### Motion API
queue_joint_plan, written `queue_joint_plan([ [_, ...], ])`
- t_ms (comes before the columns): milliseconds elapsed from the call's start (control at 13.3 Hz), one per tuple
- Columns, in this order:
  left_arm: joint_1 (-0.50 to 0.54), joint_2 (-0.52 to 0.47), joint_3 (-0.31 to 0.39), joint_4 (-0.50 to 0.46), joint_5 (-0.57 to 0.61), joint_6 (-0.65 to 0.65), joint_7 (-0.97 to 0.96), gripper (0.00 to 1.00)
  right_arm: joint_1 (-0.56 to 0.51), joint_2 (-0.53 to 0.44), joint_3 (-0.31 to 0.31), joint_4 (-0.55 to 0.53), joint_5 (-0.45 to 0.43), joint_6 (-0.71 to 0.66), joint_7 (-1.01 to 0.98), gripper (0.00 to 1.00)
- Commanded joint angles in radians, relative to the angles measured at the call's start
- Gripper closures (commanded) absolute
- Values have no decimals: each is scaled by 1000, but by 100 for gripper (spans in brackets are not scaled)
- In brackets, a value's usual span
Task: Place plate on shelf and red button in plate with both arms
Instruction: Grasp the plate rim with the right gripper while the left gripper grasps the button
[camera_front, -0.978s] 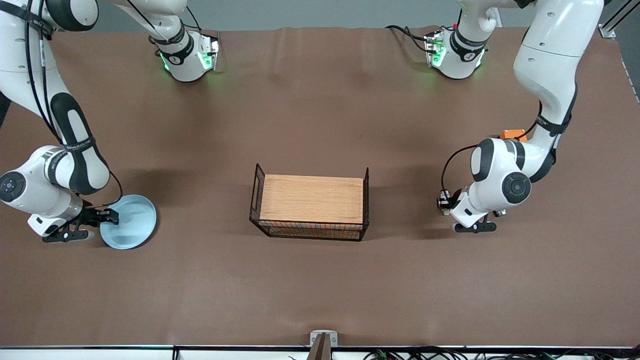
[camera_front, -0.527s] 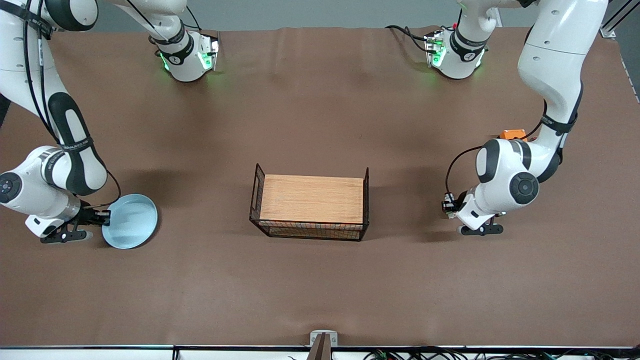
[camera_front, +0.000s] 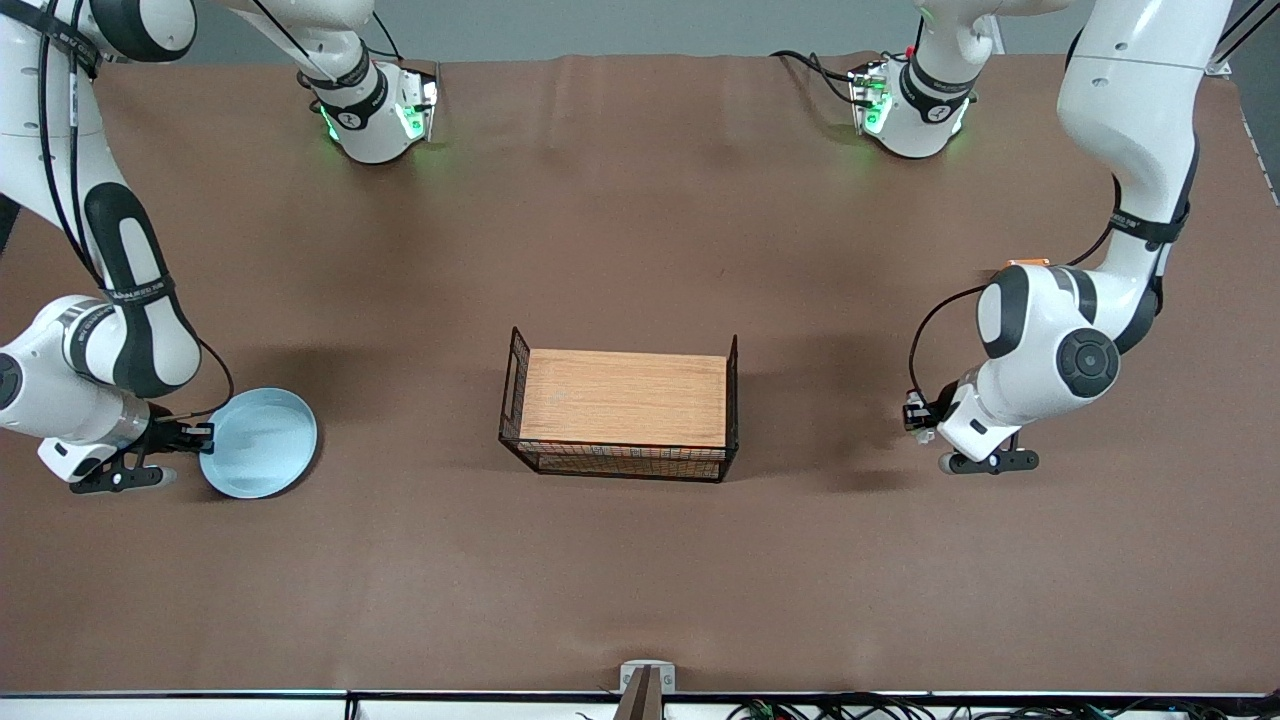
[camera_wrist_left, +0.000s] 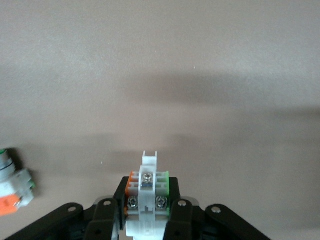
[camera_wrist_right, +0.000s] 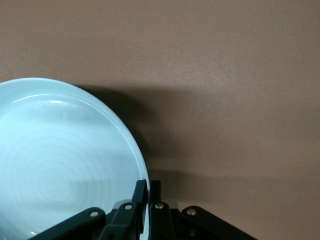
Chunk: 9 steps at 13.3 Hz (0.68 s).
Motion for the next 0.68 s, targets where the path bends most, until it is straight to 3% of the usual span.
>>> queue_joint_plan([
  [0,0,-18,4,60,16,-115,-7,78,-12,8,14,80,70,-123,-21,100],
  [452,0,-55,14,140,17,-277,-7,77,-14,5,14,124,102,-208,-20,100],
  [602,0,-84,18,143,17,-301,-8,77,-18,7,14,173,142,-300,-18,100],
])
